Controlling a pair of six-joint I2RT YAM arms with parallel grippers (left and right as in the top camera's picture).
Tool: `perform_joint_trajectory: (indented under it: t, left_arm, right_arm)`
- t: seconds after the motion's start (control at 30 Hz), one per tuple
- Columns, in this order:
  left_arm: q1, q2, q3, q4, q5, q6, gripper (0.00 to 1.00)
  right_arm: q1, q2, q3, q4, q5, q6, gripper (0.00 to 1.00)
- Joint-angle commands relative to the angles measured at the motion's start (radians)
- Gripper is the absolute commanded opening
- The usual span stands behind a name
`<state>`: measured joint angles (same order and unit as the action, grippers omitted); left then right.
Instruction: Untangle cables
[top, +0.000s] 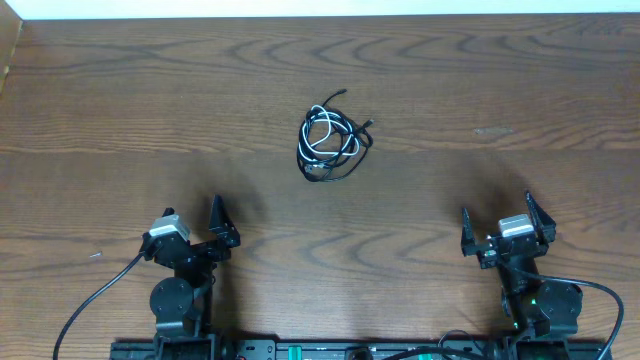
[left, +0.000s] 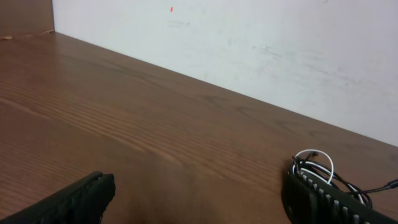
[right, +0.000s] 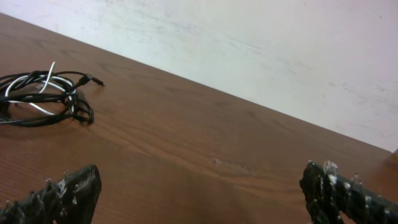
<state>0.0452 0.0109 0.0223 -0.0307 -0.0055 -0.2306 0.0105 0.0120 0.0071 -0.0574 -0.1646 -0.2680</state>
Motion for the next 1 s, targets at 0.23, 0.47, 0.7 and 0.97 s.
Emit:
perform_joint_trajectory:
  t: [0.23, 0.47, 0.7, 0.97]
  left_arm:
    - [0.005, -0.005, -0.018, -0.042, -0.006, 0.016, 0.93]
    - [0.005, -0.005, -0.018, -0.042, -0.006, 0.016, 0.93]
    - [0.005, -0.005, -0.018, -0.042, -0.006, 0.016, 0.93]
    - [0.005, -0.005, -0.018, -0.037, -0.006, 0.016, 0.93]
  right_arm:
    - [-0.004, -0.001, -0.002, -0.003, -0.01, 0.017, 0.99]
    - [-0.004, -0.001, -0.002, -0.003, -0.01, 0.017, 0.99]
    - [-0.004, -0.001, -0.002, -0.004, -0.01, 0.017, 0.99]
    - [-0.004, -0.001, -0.002, -0.003, -0.01, 0.017, 0.99]
